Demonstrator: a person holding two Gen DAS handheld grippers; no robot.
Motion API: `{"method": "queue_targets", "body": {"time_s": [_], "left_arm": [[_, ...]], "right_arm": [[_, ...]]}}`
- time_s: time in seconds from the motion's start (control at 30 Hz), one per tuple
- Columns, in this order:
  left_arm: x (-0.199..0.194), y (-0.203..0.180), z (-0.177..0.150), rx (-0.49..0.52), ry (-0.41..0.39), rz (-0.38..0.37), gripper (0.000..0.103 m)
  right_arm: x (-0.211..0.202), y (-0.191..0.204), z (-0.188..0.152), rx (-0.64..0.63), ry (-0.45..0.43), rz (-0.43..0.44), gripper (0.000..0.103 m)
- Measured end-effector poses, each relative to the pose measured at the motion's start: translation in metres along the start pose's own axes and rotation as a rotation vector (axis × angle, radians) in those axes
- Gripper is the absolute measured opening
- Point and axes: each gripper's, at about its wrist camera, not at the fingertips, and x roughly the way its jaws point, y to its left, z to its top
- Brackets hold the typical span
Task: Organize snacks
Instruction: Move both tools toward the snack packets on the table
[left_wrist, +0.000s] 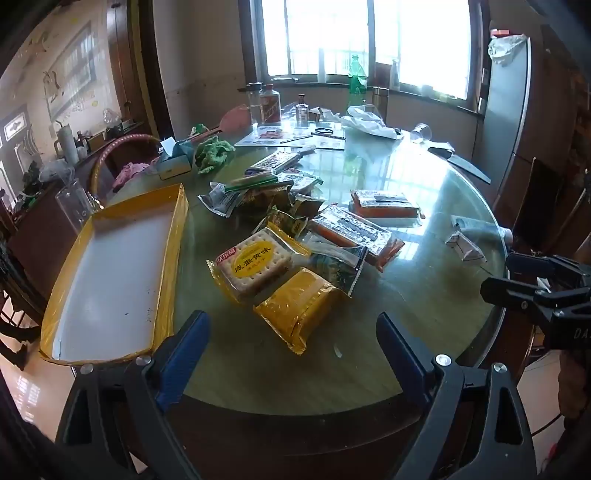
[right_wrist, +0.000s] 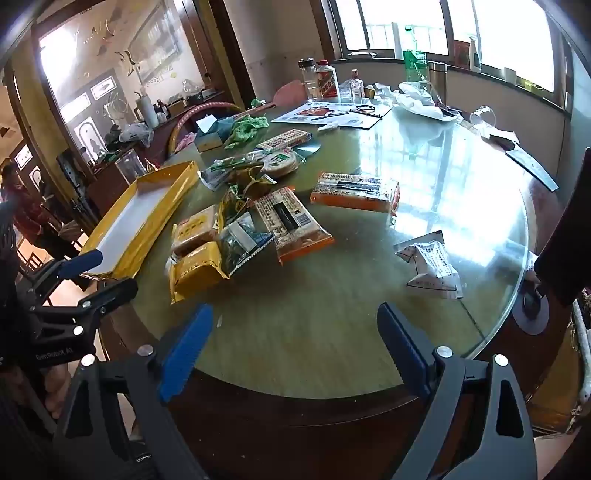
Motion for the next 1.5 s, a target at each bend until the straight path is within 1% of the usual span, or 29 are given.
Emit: {"method": "queue_targets", "body": {"time_s": [0.17, 0.3, 0.43, 0.6, 1.03, 1.5], "left_arm": [[-0.008, -0.006, -0.004, 0.027, 0.005, -0.013, 0.092], [-0.003, -0.008, -0.006, 0.035, 0.036, -0.02, 0.092], [0.002, -0.009, -0.007, 0.041, 0.06, -0.022, 0.092], [0.007, -0.006, -0.007, 0.034, 0.085, -0.025, 0.091], [0.006, -0.006, -0.005, 0.036, 0.088, -0.025, 0.091], [-0.004, -0.01, -0.005, 0.051, 0.073, -0.012, 0.091]], "right_arm": [[0.0, -0.003, -0.002, -0.009, 0.01, -0.011, 0.091], [0.001, 0.0, -0.002, -0.015, 0.021, -0.028, 0.09], [0.005, -0.001, -0.001, -0.02, 0.046, -0.034, 0.085], [0.008, -0.002, 0.0, -0.017, 0.057, -0.028, 0.084], [0.011, 0.007, 0.004, -0.045, 0.065, -0.03, 0.084], [0.0, 0.016, 0.003, -0.067, 0.038, -0.02, 0.084]]}}
